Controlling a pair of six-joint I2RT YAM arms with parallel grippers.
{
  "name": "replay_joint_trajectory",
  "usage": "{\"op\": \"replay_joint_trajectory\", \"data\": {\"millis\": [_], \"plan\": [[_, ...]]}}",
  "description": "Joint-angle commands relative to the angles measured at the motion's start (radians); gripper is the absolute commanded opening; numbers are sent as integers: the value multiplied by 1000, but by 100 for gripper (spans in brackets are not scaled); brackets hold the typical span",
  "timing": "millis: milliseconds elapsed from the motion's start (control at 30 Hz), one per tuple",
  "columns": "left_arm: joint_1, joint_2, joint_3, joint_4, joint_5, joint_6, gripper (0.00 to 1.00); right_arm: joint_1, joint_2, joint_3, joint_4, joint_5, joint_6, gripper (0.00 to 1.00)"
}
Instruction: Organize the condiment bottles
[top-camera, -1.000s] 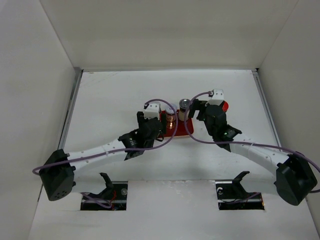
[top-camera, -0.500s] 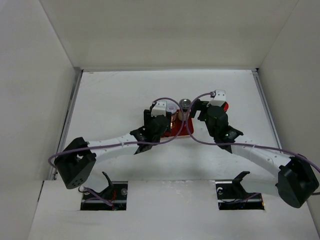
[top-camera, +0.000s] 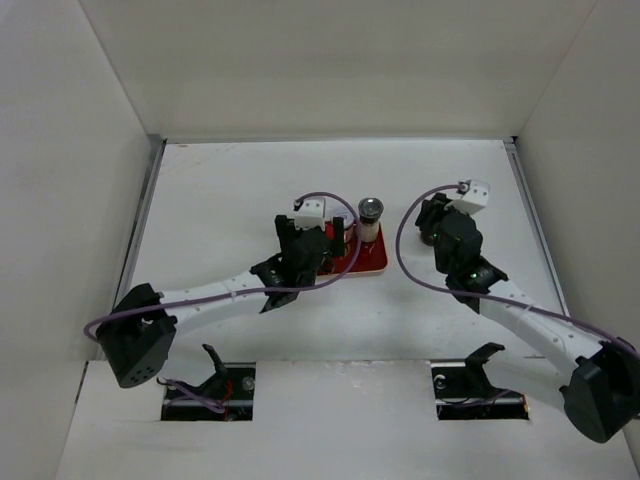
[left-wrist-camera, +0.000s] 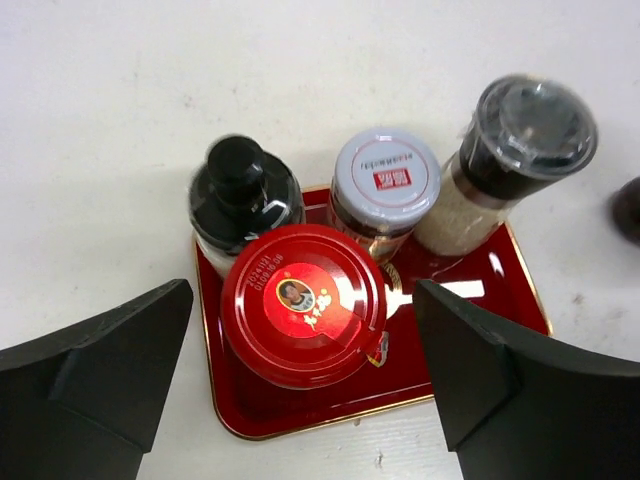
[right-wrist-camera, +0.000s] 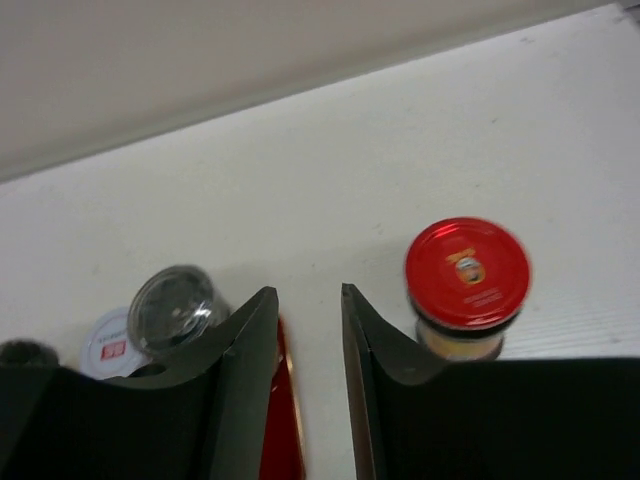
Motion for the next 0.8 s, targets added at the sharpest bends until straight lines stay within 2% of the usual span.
{"op": "replay_joint_trajectory", "data": {"millis": [0,33,100,167,333,567,767], "plan": [[-2,-99,-17,76,-37,28,97,-77,-62,-2,3,83,8,44],[-2,-120,-23,73,-37,31,98,-103,-70,-5,-11,89,16,56],[-6,-165,-38,71,-37,37,99,-154,-62,-7,-37,104,21,86],[-14,-228,-70,82,-38,45,100,-188,-41,2,-74,113,24,99],[-5,-413,-213,135,-46,45,100,-240,77,88,-178,54,7,100],[121,-657,-403,110,-58,37,100,-249,168,105,-169,-58,19,100],[135,-679,-494,152,-75,-4,100,-255,206,119,-154,-93,41,100]]}}
